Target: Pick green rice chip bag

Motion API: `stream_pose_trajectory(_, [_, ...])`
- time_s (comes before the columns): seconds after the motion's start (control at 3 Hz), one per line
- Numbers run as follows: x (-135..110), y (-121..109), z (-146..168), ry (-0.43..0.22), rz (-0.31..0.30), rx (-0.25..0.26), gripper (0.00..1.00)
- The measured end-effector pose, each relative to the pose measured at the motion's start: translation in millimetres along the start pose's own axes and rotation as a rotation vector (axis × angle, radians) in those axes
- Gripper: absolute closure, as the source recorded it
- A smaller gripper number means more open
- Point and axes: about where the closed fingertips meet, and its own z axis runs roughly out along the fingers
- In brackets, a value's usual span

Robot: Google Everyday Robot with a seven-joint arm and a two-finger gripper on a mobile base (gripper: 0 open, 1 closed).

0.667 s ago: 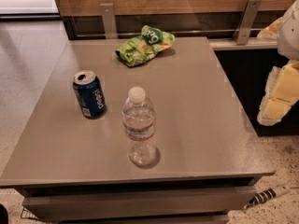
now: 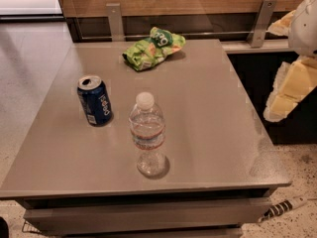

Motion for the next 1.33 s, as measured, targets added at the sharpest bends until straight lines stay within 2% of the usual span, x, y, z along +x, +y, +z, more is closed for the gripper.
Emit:
stream_pose_trajectory(0.33, [-45,-43,18,-0.158,-0.046,0.08,0.0])
stream_pose_trajectory(0.67, [-90,-80,38,-0.256,-0.079,0.125,0.0])
stream_pose_trajectory(1.0, [-125,-103,63,-0.258,-0.094,0.136,0.0])
stream_pose_trajectory(1.33, [-153,-123,86,-0.153,-0.092,0.167,0.0])
